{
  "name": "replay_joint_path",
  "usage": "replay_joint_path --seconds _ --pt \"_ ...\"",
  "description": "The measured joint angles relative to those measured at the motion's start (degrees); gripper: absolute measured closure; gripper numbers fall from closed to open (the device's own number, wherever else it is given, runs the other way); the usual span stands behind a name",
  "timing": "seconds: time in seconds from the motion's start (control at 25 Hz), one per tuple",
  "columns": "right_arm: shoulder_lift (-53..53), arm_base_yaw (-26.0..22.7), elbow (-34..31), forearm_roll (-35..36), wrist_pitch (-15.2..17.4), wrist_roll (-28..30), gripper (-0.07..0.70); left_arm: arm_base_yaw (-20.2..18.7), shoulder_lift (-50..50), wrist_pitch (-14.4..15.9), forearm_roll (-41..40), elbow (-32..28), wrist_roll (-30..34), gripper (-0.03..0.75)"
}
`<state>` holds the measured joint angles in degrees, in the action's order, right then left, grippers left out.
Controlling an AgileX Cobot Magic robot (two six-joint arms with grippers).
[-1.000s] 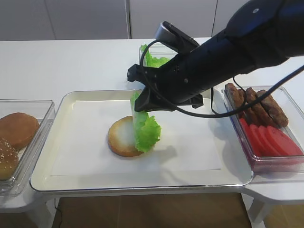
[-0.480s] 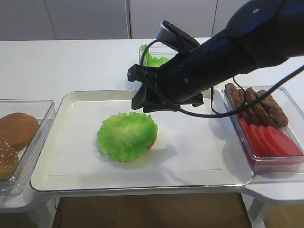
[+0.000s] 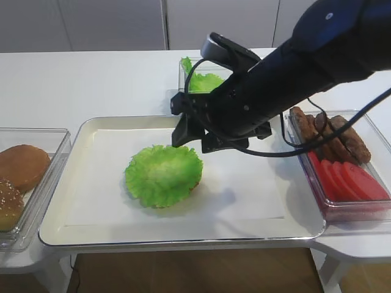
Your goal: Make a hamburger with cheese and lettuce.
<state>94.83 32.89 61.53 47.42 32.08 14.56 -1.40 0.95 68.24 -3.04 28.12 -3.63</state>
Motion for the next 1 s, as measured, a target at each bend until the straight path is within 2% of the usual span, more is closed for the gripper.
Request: replay_joint_path --seconds 0.16,0.24,0.32,0.44,0.68,0.88,1.0 --pt "-2.2 0.0 0.0 -12.59 3.48 -9.87 0.197 0.0 0.0 -0.1 0.0 0.0 0.0 0.293" --pt "-4.01 -0.11 0.0 -17.43 5.74 -12.37 0.197 0.0 0.0 -0.1 0.0 0.0 0.0 0.293" --pt "-5.8 -0.92 0.0 -20.16 8.41 -13.32 0.197 0.0 0.0 -0.1 0.0 0.0 0.0 0.293" --pt "-8.8 -4.84 0.0 -21.35 12.79 -13.86 0.197 0.0 0.0 -0.1 0.0 0.0 0.0 0.293" --pt "-15.82 -16.6 0.0 -24.28 20.75 -12.3 0.198 0.0 0.0 -0.1 0.0 0.0 0.0 0.293" --pt "-22.32 -23.85 0.0 -32.18 27.44 -12.61 0.199 0.0 0.0 -0.1 0.0 0.0 0.0 0.293" --pt "-26.57 -25.64 0.0 -36.9 31.14 -14.03 0.199 0.0 0.0 -0.1 0.0 0.0 0.0 0.293"
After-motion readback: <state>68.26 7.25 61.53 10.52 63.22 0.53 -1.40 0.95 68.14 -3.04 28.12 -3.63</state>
